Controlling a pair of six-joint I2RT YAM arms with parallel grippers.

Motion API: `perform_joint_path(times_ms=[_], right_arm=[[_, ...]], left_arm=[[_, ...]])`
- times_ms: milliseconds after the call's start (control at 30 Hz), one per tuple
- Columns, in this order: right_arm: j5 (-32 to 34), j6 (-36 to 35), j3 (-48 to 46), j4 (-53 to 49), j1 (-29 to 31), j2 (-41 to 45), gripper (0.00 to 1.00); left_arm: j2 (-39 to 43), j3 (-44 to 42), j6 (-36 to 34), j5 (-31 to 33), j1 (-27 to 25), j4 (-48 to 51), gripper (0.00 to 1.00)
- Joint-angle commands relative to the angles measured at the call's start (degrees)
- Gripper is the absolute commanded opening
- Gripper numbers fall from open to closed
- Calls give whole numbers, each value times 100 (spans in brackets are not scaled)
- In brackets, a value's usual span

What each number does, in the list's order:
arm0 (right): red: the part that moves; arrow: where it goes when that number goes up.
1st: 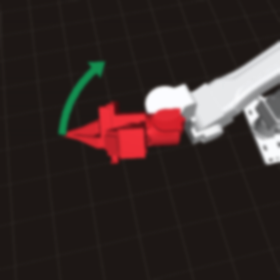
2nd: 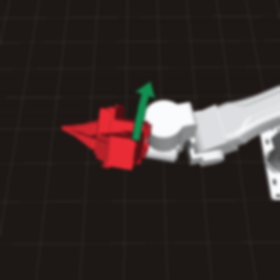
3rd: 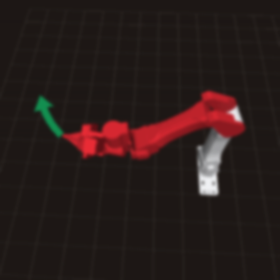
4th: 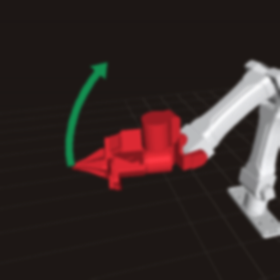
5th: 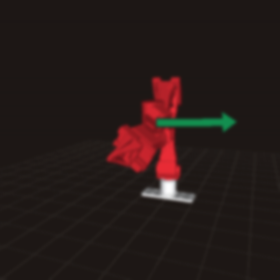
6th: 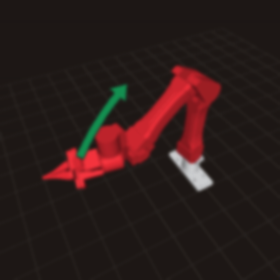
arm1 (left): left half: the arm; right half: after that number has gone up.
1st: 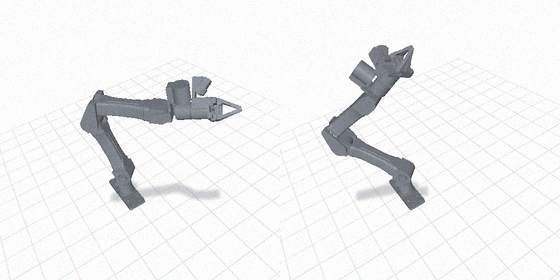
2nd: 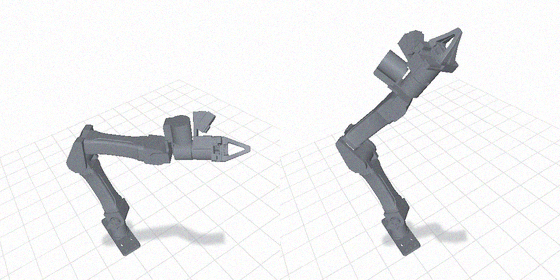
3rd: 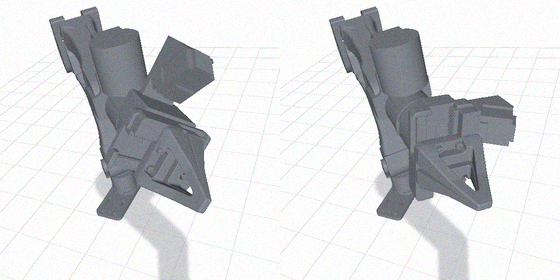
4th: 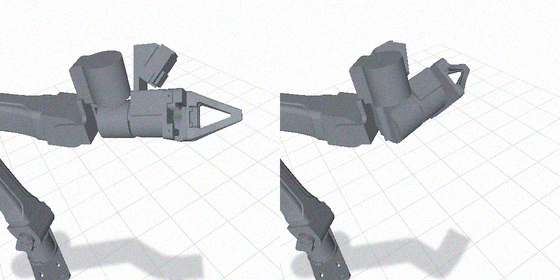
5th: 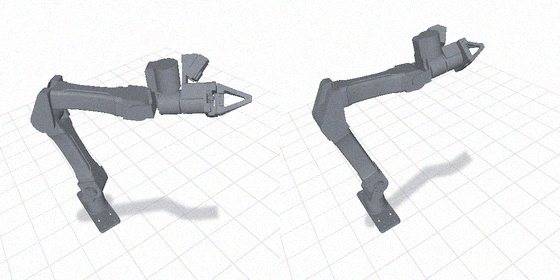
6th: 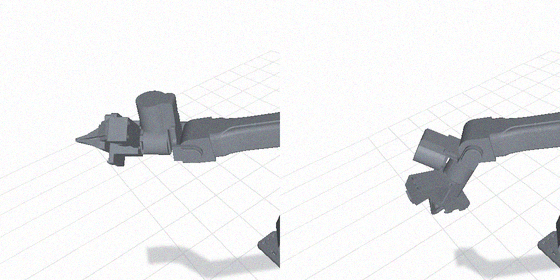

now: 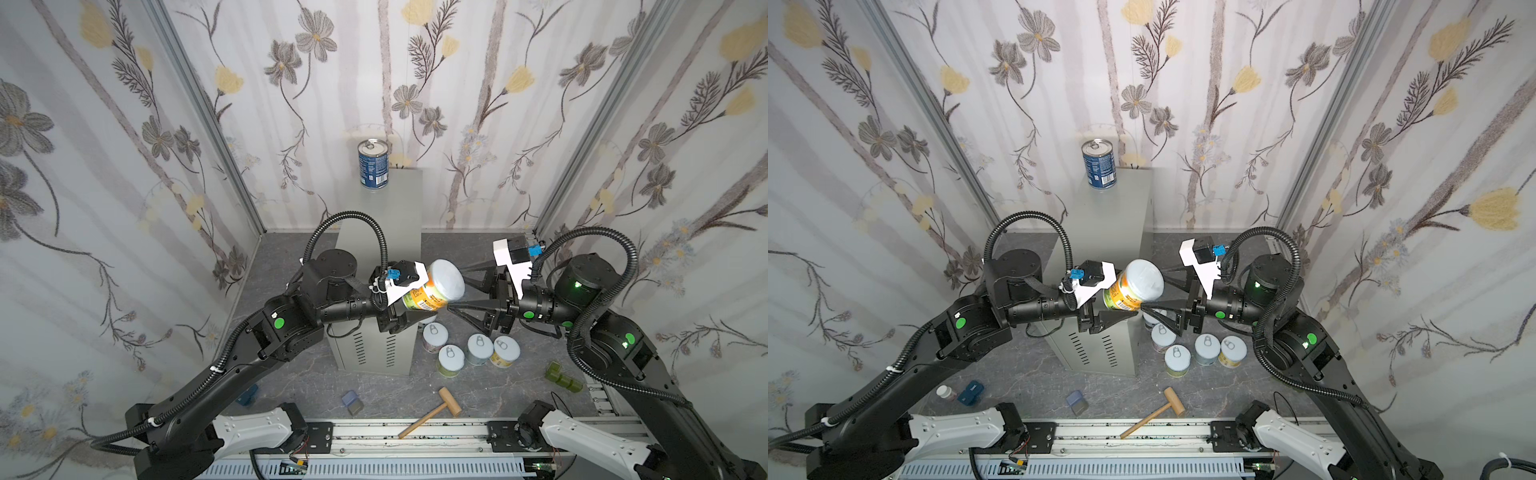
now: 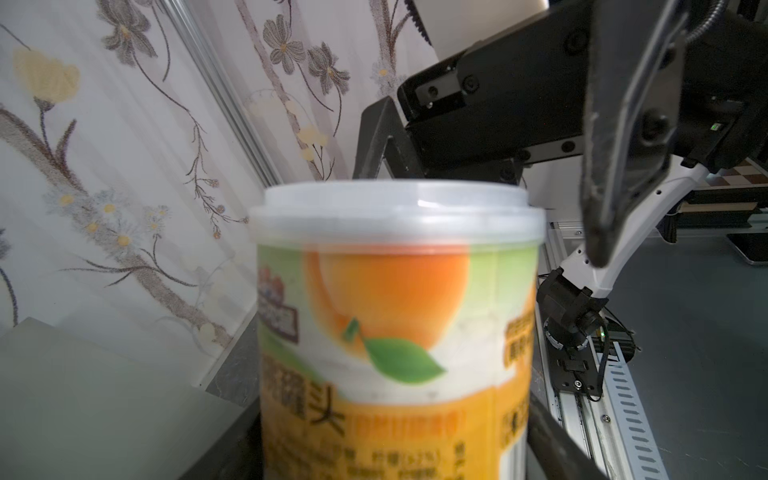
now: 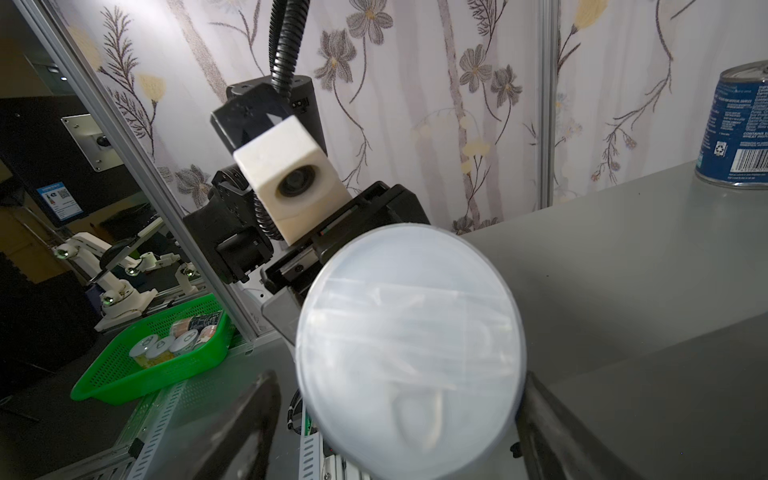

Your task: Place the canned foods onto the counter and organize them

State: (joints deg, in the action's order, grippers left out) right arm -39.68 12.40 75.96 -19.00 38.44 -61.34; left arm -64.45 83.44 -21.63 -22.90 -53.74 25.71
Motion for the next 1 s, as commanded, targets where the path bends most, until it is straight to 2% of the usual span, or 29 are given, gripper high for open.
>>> perform_joint_path(times_ms=[0,100,333,667,767,967], right_arm=[[-91,190,-61,701,9,18,93],[-36,274,-90,832,7,29,99],[224,618,-443,1671,61,26,100],[1139,308,-864,2576,780,-46,100],[1411,261,-951,2922,1044,-14,99],[1555,366,-985,3258,1155,-215,92]], left_arm=[[8,23,183,-148,18,-506,41],[45,-123,232,-144,29,-658,41],[199,-273,500,-383,132,-1036,41],[336,-390,773,-628,381,-1277,41],[327,-426,792,-636,405,-1324,41],[332,-451,825,-681,460,-1352,41]])
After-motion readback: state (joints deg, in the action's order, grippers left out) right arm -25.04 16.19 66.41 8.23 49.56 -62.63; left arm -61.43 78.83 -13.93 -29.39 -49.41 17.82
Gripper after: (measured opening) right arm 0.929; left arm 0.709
